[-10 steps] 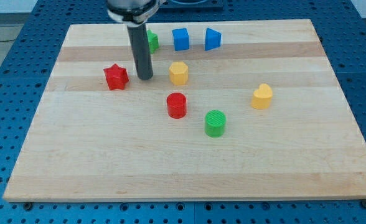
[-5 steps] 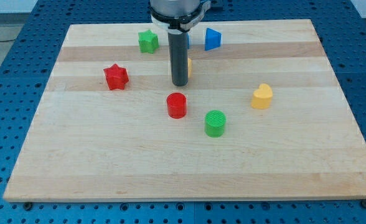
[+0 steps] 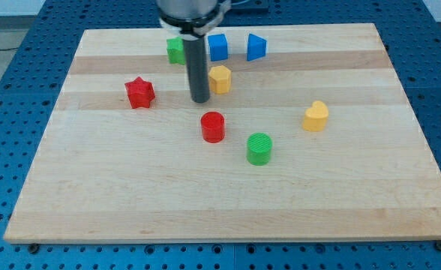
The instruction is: Place the hexagon diagonally bottom left to the triangle
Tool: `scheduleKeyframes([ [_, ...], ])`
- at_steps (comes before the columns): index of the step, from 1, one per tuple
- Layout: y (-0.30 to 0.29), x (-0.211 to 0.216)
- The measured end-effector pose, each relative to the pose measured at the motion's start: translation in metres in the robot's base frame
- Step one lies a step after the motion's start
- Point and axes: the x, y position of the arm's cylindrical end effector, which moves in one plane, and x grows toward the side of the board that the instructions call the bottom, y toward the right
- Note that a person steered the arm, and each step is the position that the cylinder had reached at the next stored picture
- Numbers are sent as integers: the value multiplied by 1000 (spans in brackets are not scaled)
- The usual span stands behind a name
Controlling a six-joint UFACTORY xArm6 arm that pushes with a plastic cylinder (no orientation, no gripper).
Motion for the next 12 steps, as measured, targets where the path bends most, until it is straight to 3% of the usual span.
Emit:
scheduleKeyframes([
  [6,9,-37],
  [12,20,-48],
])
